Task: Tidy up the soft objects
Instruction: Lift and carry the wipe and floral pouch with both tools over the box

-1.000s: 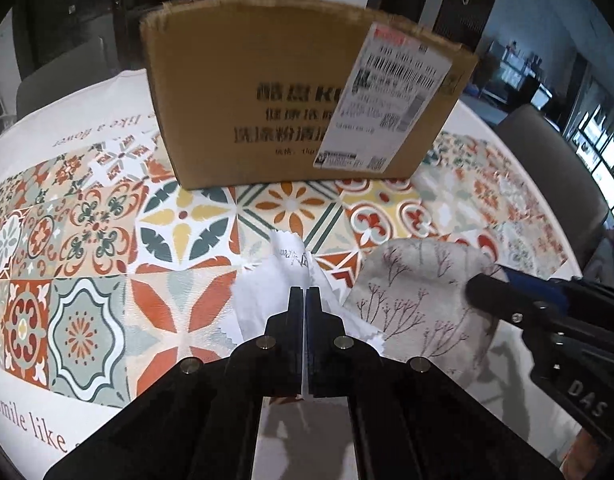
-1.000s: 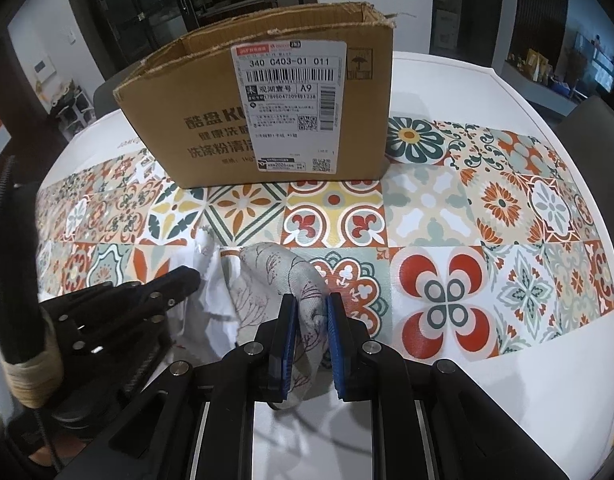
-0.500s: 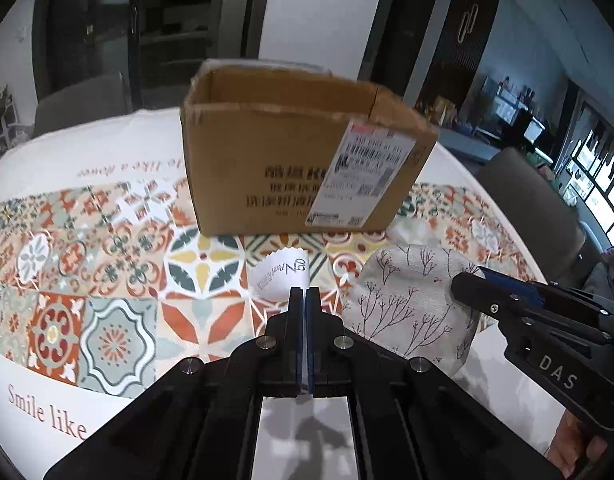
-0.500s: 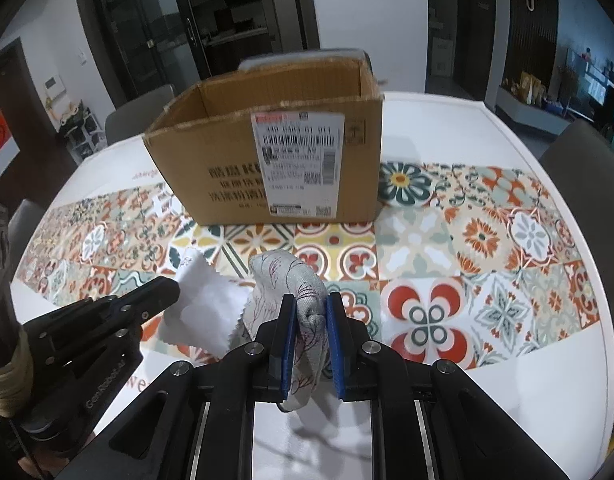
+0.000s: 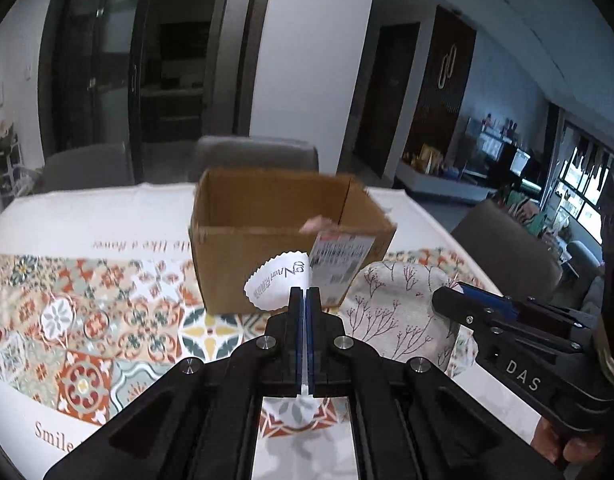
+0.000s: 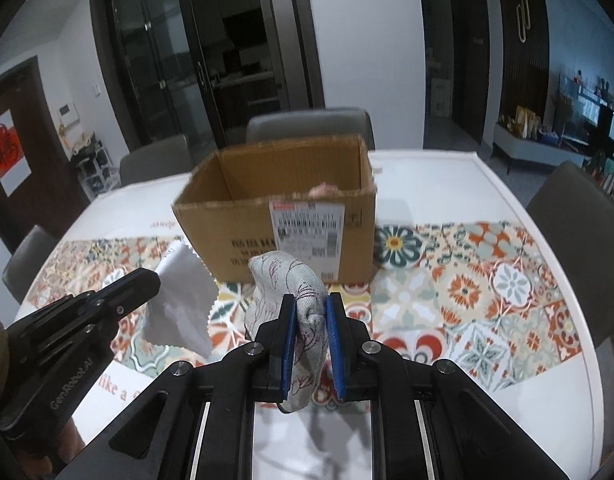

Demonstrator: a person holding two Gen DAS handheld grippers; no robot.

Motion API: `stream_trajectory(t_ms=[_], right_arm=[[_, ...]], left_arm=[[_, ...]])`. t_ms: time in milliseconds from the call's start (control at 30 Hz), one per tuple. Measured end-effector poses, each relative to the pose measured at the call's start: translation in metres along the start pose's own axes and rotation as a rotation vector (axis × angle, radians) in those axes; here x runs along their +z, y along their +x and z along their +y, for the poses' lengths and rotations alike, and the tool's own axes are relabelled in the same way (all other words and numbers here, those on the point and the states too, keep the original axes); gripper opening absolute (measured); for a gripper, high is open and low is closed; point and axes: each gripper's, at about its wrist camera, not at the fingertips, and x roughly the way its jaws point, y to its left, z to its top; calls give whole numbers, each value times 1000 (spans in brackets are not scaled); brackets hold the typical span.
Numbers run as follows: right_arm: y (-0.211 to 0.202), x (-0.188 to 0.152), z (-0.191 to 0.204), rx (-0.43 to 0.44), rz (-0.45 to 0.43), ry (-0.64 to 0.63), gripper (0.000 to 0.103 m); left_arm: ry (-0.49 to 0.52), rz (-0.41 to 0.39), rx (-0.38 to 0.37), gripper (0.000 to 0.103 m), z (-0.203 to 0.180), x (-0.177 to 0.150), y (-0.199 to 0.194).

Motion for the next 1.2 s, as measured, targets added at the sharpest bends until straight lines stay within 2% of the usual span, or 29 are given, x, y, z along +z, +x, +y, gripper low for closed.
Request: stream_trajectory(t_ms=[467, 833, 1200], right_arm=[[-45, 39, 5, 14, -190, -8, 17], [-63, 66, 11, 14, -295, -24, 17], [-58, 93, 16, 15, -352, -46, 17]], left_arm=[[34, -178, -13, 3, -12, 45, -38], [52, -251, -1, 3, -13, 71, -44], [82, -298, 21, 3, -10, 100, -27]])
